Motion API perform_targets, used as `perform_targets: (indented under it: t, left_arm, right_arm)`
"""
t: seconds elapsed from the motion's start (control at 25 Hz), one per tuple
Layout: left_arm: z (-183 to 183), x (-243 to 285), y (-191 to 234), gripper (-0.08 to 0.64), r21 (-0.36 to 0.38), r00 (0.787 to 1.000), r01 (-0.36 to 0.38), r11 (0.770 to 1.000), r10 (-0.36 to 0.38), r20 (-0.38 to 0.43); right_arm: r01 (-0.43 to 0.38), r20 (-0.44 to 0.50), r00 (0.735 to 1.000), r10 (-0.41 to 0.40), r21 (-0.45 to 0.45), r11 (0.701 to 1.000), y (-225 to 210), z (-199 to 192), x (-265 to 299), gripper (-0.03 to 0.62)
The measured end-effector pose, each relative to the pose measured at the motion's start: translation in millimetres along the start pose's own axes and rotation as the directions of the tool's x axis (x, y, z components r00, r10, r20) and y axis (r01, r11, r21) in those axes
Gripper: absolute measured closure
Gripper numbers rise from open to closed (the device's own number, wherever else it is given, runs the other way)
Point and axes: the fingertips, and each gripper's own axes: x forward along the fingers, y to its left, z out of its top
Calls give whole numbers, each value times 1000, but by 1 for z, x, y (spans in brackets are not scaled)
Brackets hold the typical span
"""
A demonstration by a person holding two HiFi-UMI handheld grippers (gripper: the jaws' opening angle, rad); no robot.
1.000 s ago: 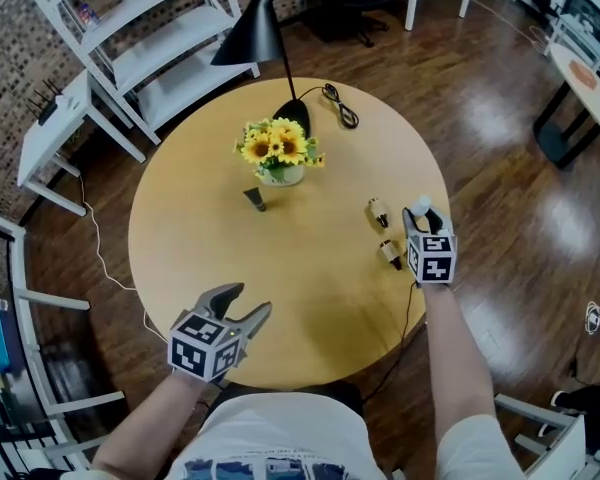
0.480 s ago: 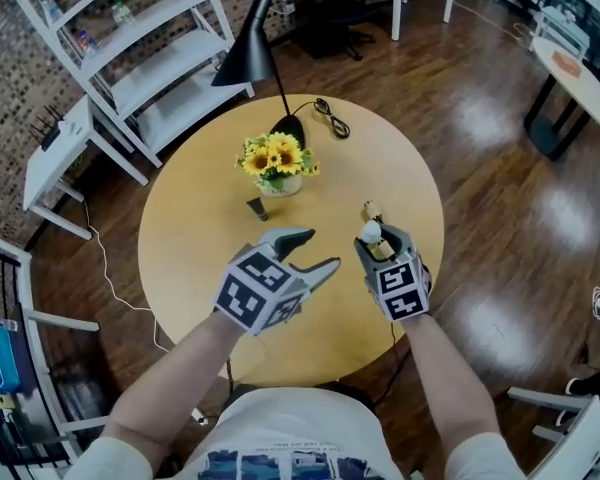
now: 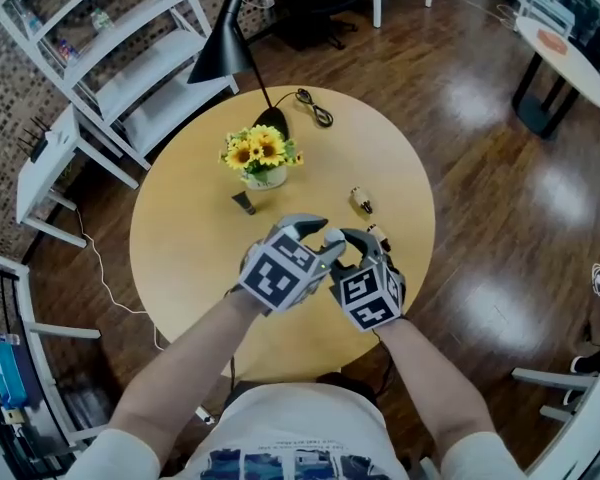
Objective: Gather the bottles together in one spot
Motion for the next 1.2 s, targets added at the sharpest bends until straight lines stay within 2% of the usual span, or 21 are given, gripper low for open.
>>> perform_targets:
  t: [0.16,0.44,0.52,0.6,0.96,1.2]
  left_arm:
    - [-5,1,1,427,28,1000,1,1000,-1,-4]
    - [-9,4,12,429,56,1000,23,998,-23,-11]
    - [-13,5,23,430,65,1000,16,998,-15,-20]
    - [-20,6,40,430,67,999,2,998,0,-32]
    - [-68,19,158,430,-3,987,-136,991,136,-88]
    - [-89,48,199,430,3,986,-146,989,146,-83]
  right_arm:
    - [-6,-8,1000,6,13,1000,5,0,7,390]
    - [-3,17,1000,2,24,1000,2,0,17,378]
    - [14,4,1000,-14,24,1000,-1,-6,20,346]
    - [17,-16,1000,-17,31,999,-5,-17,20,322]
    - [46,-44,998,-42,91,995,-3,-58,-3,322]
    - [40,-65,997,-29,171,985,18,-73,-13,322]
